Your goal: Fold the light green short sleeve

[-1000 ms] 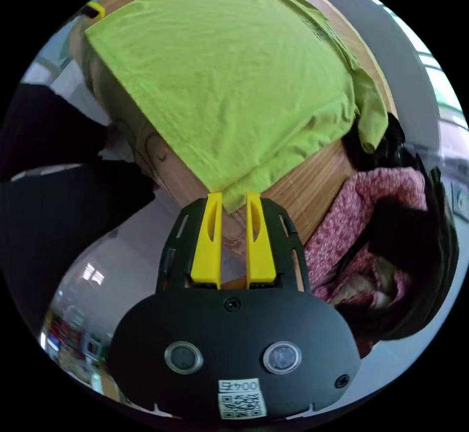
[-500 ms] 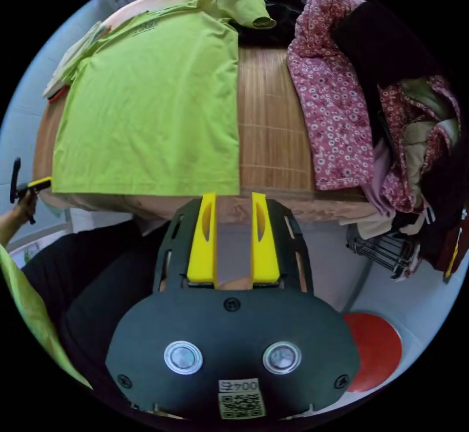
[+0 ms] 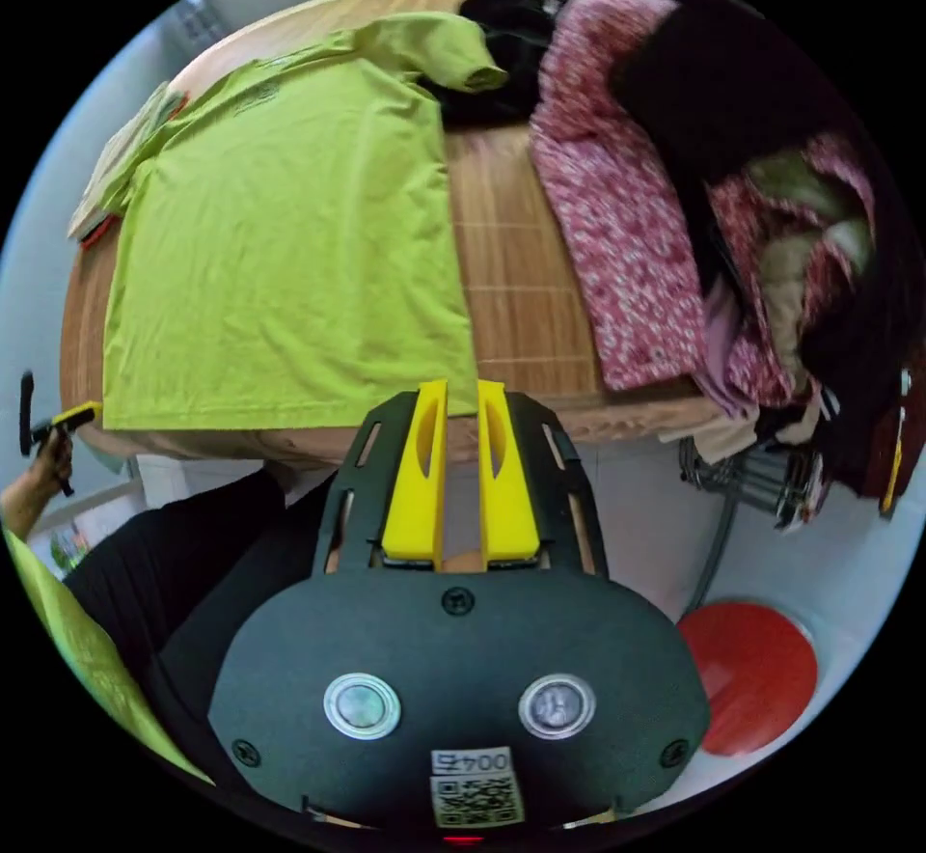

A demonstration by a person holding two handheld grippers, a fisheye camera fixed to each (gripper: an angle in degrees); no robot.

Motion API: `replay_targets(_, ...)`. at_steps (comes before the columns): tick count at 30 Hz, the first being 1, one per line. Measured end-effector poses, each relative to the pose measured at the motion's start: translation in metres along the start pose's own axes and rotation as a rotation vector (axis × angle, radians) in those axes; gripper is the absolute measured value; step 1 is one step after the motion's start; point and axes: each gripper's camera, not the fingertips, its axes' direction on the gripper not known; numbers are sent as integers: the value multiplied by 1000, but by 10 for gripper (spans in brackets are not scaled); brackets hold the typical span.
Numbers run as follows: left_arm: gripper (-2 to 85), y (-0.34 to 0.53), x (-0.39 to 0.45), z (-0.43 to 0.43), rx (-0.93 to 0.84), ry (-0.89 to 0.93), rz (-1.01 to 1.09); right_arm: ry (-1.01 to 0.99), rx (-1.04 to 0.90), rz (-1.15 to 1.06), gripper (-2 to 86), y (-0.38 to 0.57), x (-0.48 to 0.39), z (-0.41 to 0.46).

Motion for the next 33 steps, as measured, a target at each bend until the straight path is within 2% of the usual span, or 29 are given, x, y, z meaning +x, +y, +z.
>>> replay_targets(4, 1, -8, 19, -10, 78, 3, 92, 17, -16, -181, 65, -21, -65, 26)
replay_targets(7, 1, -10, 25, 22, -57, -122, 137, 64, -125, -129, 62, -22, -60, 67)
replay_targets(8, 1, -3, 22, 22, -19, -105, 145, 11, -111, -80, 54, -20, -51, 66)
replay_targets(10, 1, 1, 12, 17, -13, -59, 88, 32, -112, -56, 45, -22, -51, 58)
replay_targets(12, 1, 6, 5, 4, 56, -28, 51, 50, -9, -157, 19, -22, -79, 36)
replay_targets(14, 2, 5, -2, -2, 94, -54, 43, 65, 12, -249, 3, -25, -110, 35)
replay_targets(16, 2, 0, -12, 7, 59, -91, 14, 97, 3, -340, -3, -27, -142, 48)
replay_targets(18, 3, -1, -23, 16, 40, -49, -12, 119, -118, -439, -5, -31, -172, 85)
replay_targets(20, 3, 4, -34, 18, 51, 6, -31, 129, -182, -465, -6, -26, -183, 112)
replay_targets(26, 6, 15, -51, 24, 74, 90, -36, 162, -104, -550, -6, 12, -189, 136)
replay_targets(32, 4, 20, -28, 27, 67, -35, 50, 200, -207, -581, -2, 22, -198, 158)
replay_targets(33, 4, 21, -27, 27, 68, -42, 54, 127, -193, -579, 1, 15, -201, 149)
